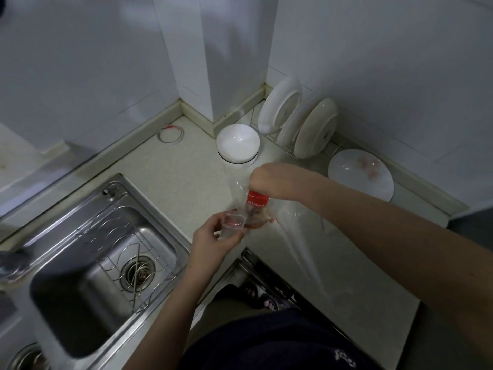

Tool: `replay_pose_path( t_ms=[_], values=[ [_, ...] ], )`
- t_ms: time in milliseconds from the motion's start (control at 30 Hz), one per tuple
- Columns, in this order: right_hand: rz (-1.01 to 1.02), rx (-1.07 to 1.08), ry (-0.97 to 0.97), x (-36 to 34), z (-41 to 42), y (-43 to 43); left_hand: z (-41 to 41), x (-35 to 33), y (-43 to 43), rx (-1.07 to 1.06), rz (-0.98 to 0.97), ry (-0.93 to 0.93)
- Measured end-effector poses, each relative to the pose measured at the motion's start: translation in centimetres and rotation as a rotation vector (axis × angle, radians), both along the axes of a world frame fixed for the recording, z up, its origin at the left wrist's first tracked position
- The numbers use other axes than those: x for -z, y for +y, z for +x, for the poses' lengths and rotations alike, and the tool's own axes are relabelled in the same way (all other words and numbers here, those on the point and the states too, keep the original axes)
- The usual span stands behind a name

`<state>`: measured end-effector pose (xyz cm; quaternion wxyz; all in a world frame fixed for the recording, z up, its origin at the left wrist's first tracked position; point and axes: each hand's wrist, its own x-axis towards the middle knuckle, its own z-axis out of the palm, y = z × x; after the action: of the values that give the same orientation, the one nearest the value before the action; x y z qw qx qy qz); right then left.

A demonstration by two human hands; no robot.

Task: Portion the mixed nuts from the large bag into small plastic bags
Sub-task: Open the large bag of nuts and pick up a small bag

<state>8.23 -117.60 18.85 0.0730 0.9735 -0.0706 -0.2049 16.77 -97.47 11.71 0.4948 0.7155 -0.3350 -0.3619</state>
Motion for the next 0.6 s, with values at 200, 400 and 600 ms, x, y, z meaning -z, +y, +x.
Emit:
replay_pose_path(
  t_ms=[200,400,600],
  values=[
    [0.028,0.007,0.107,2.0,1.2,-0.5,0.1,0.1,0.0,0.051,0.021,-0.024],
    [0.245,0.447,0.081,3.4,1.2,-0.5,0.3,0.8,0.3,0.047,0.047,-0.026],
    [0.234,0.604,0.115,3.9,1.4,-0.8,0.5,1.4,0.7,0.049,0.09,-0.014]
  ],
)
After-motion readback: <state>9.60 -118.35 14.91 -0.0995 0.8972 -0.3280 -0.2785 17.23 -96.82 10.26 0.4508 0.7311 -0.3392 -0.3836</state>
